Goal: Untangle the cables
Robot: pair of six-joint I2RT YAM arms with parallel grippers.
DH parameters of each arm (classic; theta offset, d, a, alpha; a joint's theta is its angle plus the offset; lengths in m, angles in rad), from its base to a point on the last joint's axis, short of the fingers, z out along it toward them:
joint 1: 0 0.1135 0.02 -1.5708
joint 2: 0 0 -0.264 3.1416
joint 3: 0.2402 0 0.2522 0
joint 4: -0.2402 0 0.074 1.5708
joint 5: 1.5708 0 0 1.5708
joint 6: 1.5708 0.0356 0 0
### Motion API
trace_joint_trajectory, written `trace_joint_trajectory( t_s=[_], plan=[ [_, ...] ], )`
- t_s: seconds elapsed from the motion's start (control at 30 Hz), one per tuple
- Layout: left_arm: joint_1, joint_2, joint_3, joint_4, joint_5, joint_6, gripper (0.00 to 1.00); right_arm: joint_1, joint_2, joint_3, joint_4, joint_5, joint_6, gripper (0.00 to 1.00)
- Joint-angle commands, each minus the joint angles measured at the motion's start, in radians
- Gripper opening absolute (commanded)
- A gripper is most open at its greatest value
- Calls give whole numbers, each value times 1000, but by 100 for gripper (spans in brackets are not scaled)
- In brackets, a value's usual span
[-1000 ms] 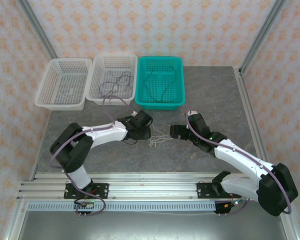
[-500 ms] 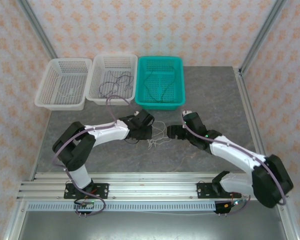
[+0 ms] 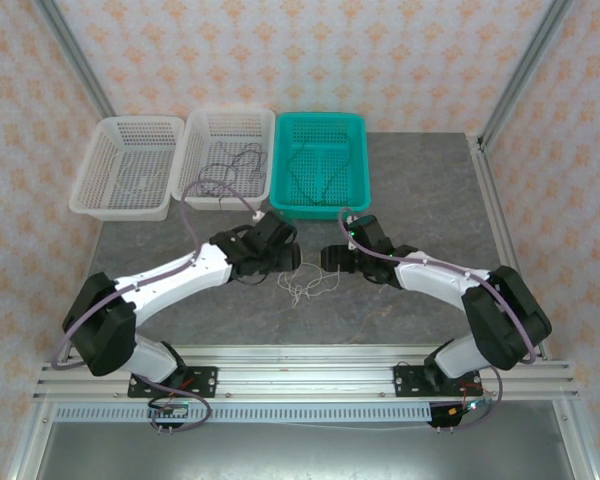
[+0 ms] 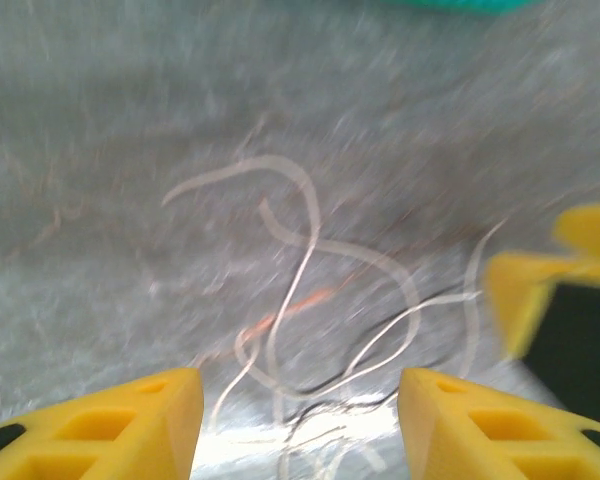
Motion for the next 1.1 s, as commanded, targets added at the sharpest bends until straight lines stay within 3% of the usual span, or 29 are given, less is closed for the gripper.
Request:
trace_joint_trajectory(
  t_s=[0.0,0.13,0.37,0.53,0.57,0.77,0.93,1.07],
  plan=[
    [11,39,82,-38,-96,-103,54,-1,-34,-32,21,29,-12,82],
    [31,163,151,-43,-158,-285,47,-2,-76,-38,-10,63,-7,85],
    [51,324,133,70,-117,-607,38,-1,-144,-59,-41,98,1,86],
    [55,370,112,161,-134,-635,45,-2,-188,-92,-43,110,1,86],
    [57,379,111,170,-131,-642,51,-2,-194,-96,-44,112,3,87],
    [66,428,98,194,-117,-656,49,-1,-223,-109,-60,120,-3,87],
    [81,479,120,179,-110,-594,34,-1,-238,-115,-64,123,-3,87],
    [85,484,140,135,-119,-568,11,-2,-251,-109,-83,123,-19,87]
  ],
)
